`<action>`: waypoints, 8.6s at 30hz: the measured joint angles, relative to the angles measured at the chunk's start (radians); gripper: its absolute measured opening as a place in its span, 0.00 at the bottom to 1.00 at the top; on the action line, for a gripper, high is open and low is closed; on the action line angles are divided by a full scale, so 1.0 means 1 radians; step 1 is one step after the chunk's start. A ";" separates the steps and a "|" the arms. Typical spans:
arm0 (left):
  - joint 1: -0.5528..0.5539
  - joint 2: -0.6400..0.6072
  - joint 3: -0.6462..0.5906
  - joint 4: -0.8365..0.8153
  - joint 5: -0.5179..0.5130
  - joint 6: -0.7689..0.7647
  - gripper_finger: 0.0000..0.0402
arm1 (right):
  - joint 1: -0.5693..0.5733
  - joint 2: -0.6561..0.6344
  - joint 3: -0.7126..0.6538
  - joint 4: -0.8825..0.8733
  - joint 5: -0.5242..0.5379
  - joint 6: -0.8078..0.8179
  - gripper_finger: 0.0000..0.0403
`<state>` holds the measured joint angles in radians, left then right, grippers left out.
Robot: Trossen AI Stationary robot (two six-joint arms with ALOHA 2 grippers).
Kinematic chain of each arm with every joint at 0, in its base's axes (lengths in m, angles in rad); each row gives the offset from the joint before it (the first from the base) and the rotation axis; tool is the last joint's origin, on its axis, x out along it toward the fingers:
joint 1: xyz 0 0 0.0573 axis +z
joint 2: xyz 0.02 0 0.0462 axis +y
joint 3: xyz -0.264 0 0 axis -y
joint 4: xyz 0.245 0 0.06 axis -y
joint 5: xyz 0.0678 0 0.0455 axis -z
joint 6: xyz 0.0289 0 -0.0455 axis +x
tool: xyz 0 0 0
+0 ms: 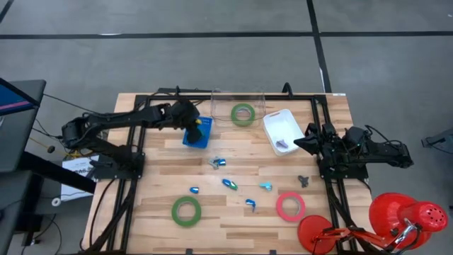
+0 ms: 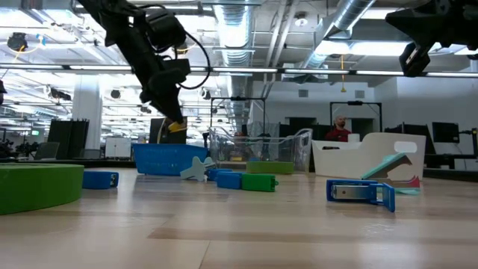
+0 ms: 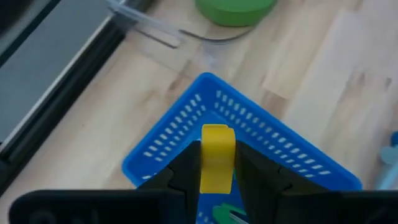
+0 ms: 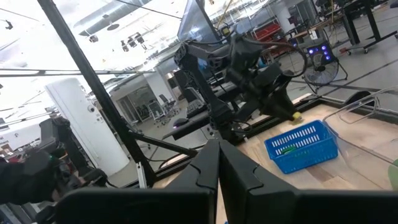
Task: Pick and place Stapler, Stapler remover, tape
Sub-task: Put the yellow stapler into the blue bin, then put the middle left blue stapler into the blue bin
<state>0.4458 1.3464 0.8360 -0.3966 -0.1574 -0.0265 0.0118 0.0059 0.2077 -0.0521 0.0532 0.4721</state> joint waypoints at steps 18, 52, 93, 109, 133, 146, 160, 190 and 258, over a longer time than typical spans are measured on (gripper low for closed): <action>0.040 0.082 -0.003 0.010 0.017 -0.016 0.21 | 0.000 0.000 0.000 0.000 0.000 0.000 0.00; 0.040 0.155 -0.003 0.053 0.016 -0.034 0.41 | 0.000 0.000 0.000 0.000 0.000 0.000 0.00; -0.310 -0.216 -0.002 0.009 0.046 0.004 0.46 | 0.001 0.164 0.000 0.006 0.051 -0.296 0.00; -0.552 -0.216 -0.002 0.007 0.219 -0.008 0.46 | 0.002 0.164 0.000 -0.002 0.050 -0.238 0.00; -0.715 -0.204 0.022 -0.266 0.211 -0.139 0.67 | 0.001 0.164 0.000 -0.006 0.052 -0.212 0.00; -0.715 -0.001 0.221 -0.519 0.200 -0.136 0.67 | 0.001 0.164 0.000 -0.048 0.052 -0.157 0.00; -0.733 0.156 0.224 -0.451 0.198 -0.135 0.63 | 0.001 0.164 0.000 -0.063 0.052 -0.157 0.00; -0.786 0.155 -0.077 -0.047 0.113 -0.128 0.60 | 0.001 0.164 0.000 -0.079 0.052 -0.157 0.00; -0.862 0.227 -0.080 0.048 0.014 -0.241 0.54 | 0.001 0.164 0.000 -0.085 0.052 -0.157 0.00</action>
<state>-0.4161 1.5738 0.7555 -0.3487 -0.1436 -0.2672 0.0128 0.1696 0.2077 -0.1375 0.1055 0.3149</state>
